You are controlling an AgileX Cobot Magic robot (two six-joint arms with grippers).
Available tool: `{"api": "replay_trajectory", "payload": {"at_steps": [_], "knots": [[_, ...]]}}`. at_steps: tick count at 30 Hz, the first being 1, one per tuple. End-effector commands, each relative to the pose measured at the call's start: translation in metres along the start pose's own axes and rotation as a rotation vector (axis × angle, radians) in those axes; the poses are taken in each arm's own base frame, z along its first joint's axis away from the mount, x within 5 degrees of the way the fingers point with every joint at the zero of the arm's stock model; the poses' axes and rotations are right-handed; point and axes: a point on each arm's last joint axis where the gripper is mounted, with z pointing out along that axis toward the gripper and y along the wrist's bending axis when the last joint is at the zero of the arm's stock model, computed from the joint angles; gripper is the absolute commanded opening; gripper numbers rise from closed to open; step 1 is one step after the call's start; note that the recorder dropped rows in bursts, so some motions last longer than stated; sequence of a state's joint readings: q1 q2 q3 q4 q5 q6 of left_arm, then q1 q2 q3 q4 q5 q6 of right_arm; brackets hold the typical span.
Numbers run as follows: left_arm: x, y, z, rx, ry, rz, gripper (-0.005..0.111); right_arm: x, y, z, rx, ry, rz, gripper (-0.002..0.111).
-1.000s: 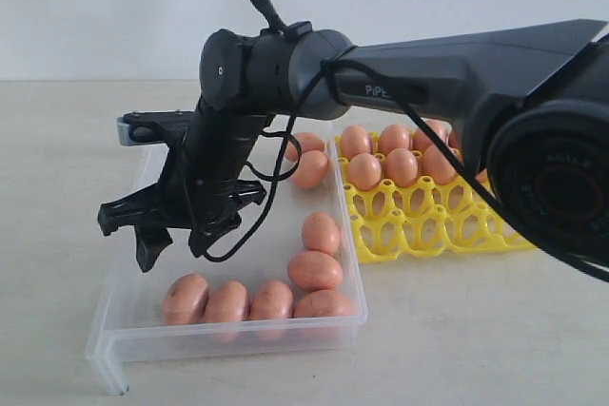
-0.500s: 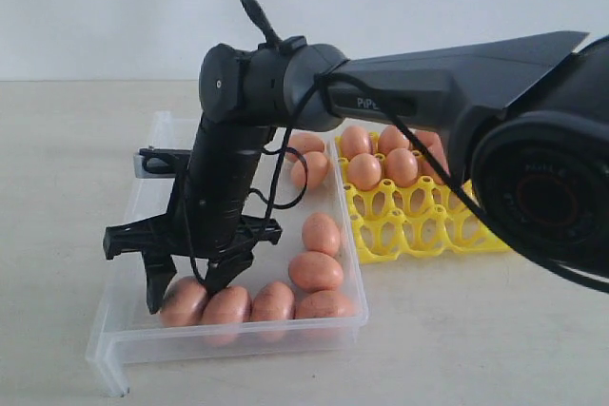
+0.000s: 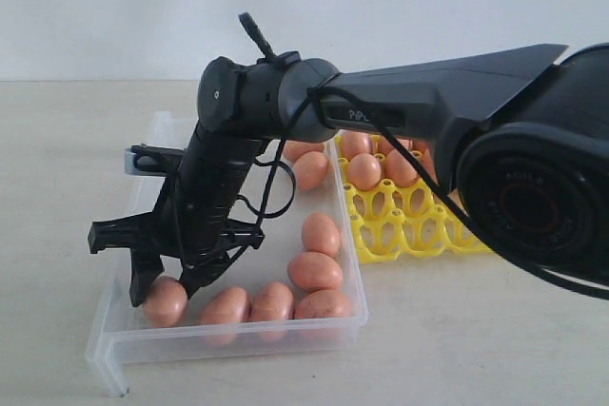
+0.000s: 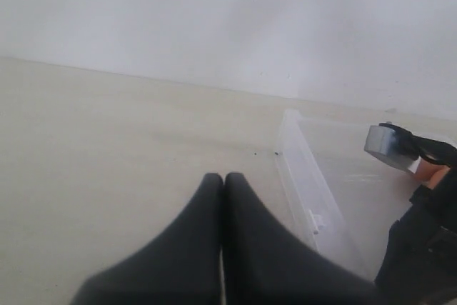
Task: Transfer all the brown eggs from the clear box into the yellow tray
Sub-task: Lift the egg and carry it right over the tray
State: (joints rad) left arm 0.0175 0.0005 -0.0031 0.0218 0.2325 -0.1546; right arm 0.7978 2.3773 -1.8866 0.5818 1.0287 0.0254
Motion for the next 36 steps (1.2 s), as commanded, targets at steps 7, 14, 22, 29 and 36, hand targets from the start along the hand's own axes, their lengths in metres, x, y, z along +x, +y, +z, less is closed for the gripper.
{"api": "replay_trajectory", "payload": {"at_steps": [7, 14, 22, 29, 36], "knots": [[0.001, 0.0, 0.0, 0.004, 0.004, -0.012, -0.004, -0.021, -0.02, -0.019, 0.167, -0.182, -0.255, 0.0], [0.001, 0.0, 0.0, 0.004, 0.004, -0.012, -0.004, -0.032, -0.031, -0.034, 0.322, -0.283, -0.334, 0.0], [0.001, 0.0, 0.0, 0.004, 0.004, -0.012, -0.004, -0.044, -0.032, -0.039, 0.376, -0.415, -0.398, 0.0], [0.005, 0.001, 0.0, -0.004, 0.046, 0.044, -0.004, -0.052, -0.012, -0.058, 0.334, -0.596, -0.42, 0.0], [0.007, 0.001, 0.0, -0.007, 0.072, 0.069, -0.004, -0.05, -0.009, -0.064, 0.309, -0.76, -0.432, 0.0]]}}
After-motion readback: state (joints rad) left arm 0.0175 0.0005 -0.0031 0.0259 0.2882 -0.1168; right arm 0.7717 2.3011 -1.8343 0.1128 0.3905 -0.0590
